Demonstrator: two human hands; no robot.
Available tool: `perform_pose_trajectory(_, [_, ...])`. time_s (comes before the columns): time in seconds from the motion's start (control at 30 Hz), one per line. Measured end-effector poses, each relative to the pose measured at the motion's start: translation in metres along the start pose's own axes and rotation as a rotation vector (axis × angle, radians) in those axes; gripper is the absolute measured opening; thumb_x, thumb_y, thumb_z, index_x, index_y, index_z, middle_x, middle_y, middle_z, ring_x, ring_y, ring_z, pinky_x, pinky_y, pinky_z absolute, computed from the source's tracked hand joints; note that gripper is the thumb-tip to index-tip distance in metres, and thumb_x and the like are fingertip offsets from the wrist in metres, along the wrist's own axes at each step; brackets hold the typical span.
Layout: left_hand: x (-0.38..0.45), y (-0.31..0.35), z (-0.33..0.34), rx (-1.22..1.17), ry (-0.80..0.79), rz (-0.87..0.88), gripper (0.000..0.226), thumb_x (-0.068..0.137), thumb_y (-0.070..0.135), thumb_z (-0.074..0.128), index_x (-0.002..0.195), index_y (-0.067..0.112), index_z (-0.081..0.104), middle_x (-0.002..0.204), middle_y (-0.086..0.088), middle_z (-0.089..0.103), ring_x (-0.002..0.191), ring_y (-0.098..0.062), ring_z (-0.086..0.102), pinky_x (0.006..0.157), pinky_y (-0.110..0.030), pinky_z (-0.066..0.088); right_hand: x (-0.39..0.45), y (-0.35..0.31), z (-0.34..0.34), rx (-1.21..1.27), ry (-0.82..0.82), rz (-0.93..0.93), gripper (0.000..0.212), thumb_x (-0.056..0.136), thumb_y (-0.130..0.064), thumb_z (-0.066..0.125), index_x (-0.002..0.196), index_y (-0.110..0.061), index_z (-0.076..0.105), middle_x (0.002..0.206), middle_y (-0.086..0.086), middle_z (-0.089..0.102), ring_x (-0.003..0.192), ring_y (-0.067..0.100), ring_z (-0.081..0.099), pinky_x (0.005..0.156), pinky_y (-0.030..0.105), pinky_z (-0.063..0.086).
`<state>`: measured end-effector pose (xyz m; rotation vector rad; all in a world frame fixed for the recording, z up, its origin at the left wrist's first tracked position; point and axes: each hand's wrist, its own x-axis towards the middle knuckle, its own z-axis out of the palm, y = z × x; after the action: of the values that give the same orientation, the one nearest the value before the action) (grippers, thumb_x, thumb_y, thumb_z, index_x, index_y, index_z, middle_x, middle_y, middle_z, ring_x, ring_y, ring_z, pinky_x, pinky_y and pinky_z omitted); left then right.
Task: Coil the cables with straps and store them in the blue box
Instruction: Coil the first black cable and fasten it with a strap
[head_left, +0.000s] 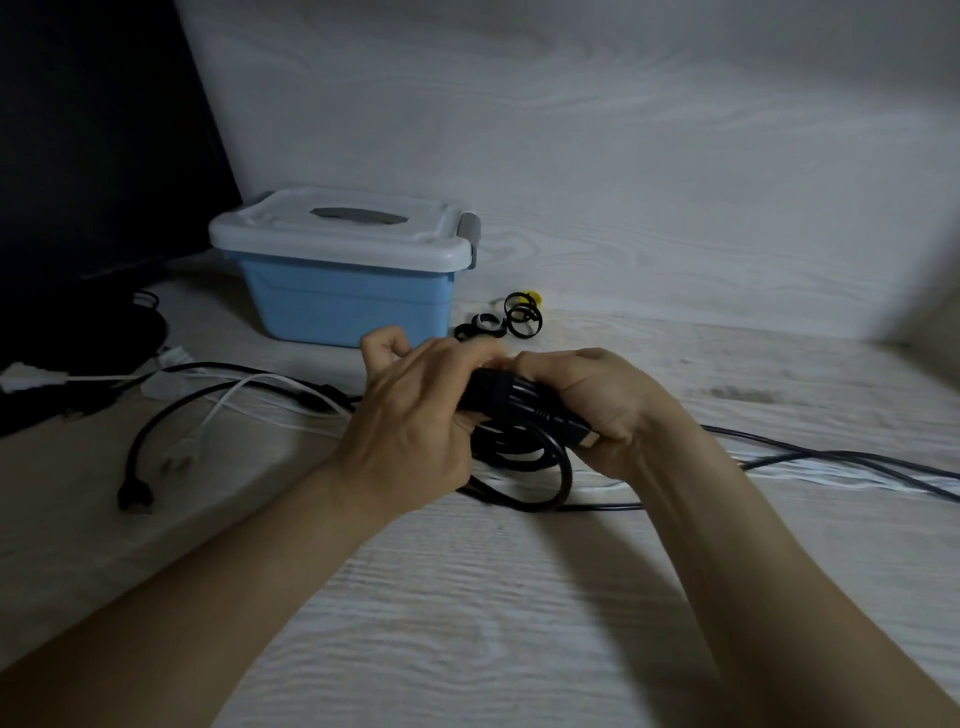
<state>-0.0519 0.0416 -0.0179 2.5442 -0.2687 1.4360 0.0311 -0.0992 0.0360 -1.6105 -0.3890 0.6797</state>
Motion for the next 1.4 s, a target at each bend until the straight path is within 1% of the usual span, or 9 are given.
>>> perform_pose_trajectory(0.13, [0.003, -0.003, -0.002, 0.014, -0.068, 0.042, 0.032, 0.07, -0.008, 0.063, 0.099, 0.004, 0.067, 0.084, -0.003, 0.062, 0.072, -0.018, 0.053, 0.077, -0.04, 0.025, -0.003, 0.0, -0.004, -0.081, -0.018, -0.044, 0.016, 0.084, -0.006, 0.062, 0.083, 0.009, 0.068, 0.076, 0.019, 0.061, 0.074, 0.029, 0.058, 0.075, 0.04, 0.046])
perform_pose_trajectory(0.27, [0.005, -0.003, -0.005, -0.055, -0.116, -0.033, 0.017, 0.082, 0.009, 0.055, 0.096, 0.007, 0.065, 0.084, 0.007, 0.058, 0.073, -0.004, 0.037, 0.076, -0.037, 0.022, -0.005, 0.001, -0.009, -0.105, -0.055, -0.079, 0.025, 0.093, -0.009, 0.054, 0.092, 0.01, 0.069, 0.089, 0.029, 0.069, 0.085, 0.033, 0.062, 0.092, 0.052, 0.048])
perform_pose_trajectory(0.4, [0.009, 0.0, -0.007, -0.112, -0.127, -0.142, 0.017, 0.082, 0.017, 0.059, 0.096, 0.01, 0.063, 0.078, 0.022, 0.051, 0.072, -0.002, 0.024, 0.073, -0.036, 0.022, -0.01, -0.001, -0.016, -0.218, -0.14, -0.171, 0.026, 0.1, -0.022, 0.05, 0.093, -0.007, 0.07, 0.086, 0.009, 0.07, 0.086, 0.018, 0.063, 0.086, 0.032, 0.046])
perform_pose_trajectory(0.5, [0.01, -0.001, -0.008, -0.175, -0.132, -0.278, 0.017, 0.083, 0.02, 0.061, 0.099, 0.013, 0.064, 0.073, 0.029, 0.041, 0.084, 0.001, 0.03, 0.072, -0.034, 0.03, -0.011, 0.005, -0.016, -0.388, 0.057, -0.523, 0.034, 0.085, -0.033, 0.071, 0.116, -0.019, 0.066, 0.115, 0.001, 0.067, 0.107, 0.007, 0.064, 0.089, 0.025, 0.051])
perform_pose_trajectory(0.6, [0.01, -0.01, -0.011, -0.223, -0.198, -0.434, 0.02, 0.086, 0.028, 0.063, 0.104, 0.018, 0.064, 0.074, 0.016, 0.056, 0.096, -0.02, 0.048, 0.073, -0.019, 0.035, -0.017, 0.01, -0.01, -0.643, 0.266, -1.042, 0.029, 0.074, -0.02, 0.081, 0.1, -0.015, 0.07, 0.111, 0.003, 0.059, 0.108, 0.014, 0.057, 0.086, 0.02, 0.044])
perform_pose_trajectory(0.67, [0.012, -0.015, -0.015, -0.346, -0.198, -0.533, 0.023, 0.081, 0.034, 0.061, 0.097, 0.018, 0.067, 0.074, 0.009, 0.065, 0.082, -0.012, 0.061, 0.066, -0.02, 0.043, -0.018, 0.019, -0.002, -0.833, 0.282, -1.161, 0.017, 0.071, -0.018, 0.082, 0.087, -0.016, 0.074, 0.111, 0.004, 0.06, 0.108, 0.022, 0.054, 0.086, 0.033, 0.045])
perform_pose_trajectory(0.83, [0.015, -0.021, -0.021, -0.632, -0.257, -0.778, 0.028, 0.078, 0.034, 0.064, 0.062, 0.012, 0.06, 0.055, -0.003, 0.052, 0.053, -0.017, 0.047, 0.057, -0.031, 0.037, -0.004, 0.031, 0.015, -1.133, 0.396, -1.042, 0.027, 0.063, -0.019, 0.085, 0.089, -0.018, 0.079, 0.128, 0.006, 0.06, 0.12, 0.031, 0.049, 0.086, 0.042, 0.041])
perform_pose_trajectory(1.07, [0.016, -0.012, -0.01, -1.074, -0.219, -1.179, 0.014, 0.077, 0.012, 0.071, 0.076, 0.003, 0.06, 0.056, -0.002, 0.047, 0.05, -0.013, 0.041, 0.054, -0.028, 0.028, 0.004, 0.027, 0.013, -1.101, 0.473, -1.22, 0.004, 0.074, -0.014, 0.082, 0.076, -0.016, 0.079, 0.111, 0.001, 0.07, 0.102, 0.03, 0.061, 0.079, 0.041, 0.041])
perform_pose_trajectory(1.4, [0.014, -0.007, -0.007, -1.068, -0.252, -1.182, 0.015, 0.091, 0.001, 0.059, 0.076, 0.002, 0.063, 0.075, -0.011, 0.045, 0.054, -0.012, 0.041, 0.043, -0.019, 0.038, 0.011, 0.033, 0.003, -1.181, 0.193, -1.332, 0.012, 0.088, -0.001, 0.066, 0.08, -0.004, 0.074, 0.09, 0.008, 0.068, 0.079, 0.031, 0.058, 0.067, 0.04, 0.049])
